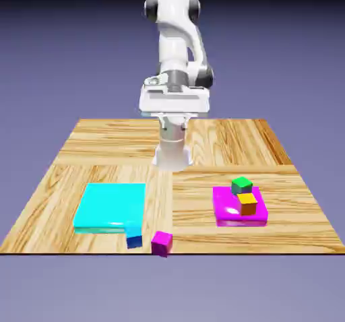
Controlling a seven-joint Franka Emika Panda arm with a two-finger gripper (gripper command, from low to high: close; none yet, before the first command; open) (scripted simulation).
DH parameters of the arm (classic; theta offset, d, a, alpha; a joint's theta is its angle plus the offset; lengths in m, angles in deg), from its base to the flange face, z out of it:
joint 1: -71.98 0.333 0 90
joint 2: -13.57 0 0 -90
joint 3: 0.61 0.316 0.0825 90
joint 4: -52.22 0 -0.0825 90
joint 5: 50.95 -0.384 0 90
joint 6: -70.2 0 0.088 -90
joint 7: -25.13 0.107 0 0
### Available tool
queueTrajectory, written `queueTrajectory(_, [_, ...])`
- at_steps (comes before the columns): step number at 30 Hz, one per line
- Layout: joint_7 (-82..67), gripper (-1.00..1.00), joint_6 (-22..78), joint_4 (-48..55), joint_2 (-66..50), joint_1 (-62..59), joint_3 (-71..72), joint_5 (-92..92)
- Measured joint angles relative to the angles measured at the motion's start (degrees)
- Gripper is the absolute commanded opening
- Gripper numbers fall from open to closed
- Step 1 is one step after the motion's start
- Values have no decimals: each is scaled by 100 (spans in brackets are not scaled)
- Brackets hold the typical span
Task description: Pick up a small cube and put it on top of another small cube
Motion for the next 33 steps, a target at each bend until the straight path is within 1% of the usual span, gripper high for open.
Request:
queueTrajectory(27, [5617, 0, 2415, 2937, -5606, -4151, 2918, -4049])
queueTrajectory(29, [5657, 0, 2433, 2958, -5647, -4181, 2939, -4078])
queueTrajectory(33, [5464, 0, 1797, 3219, -6476, -3910, 2942, -4159])
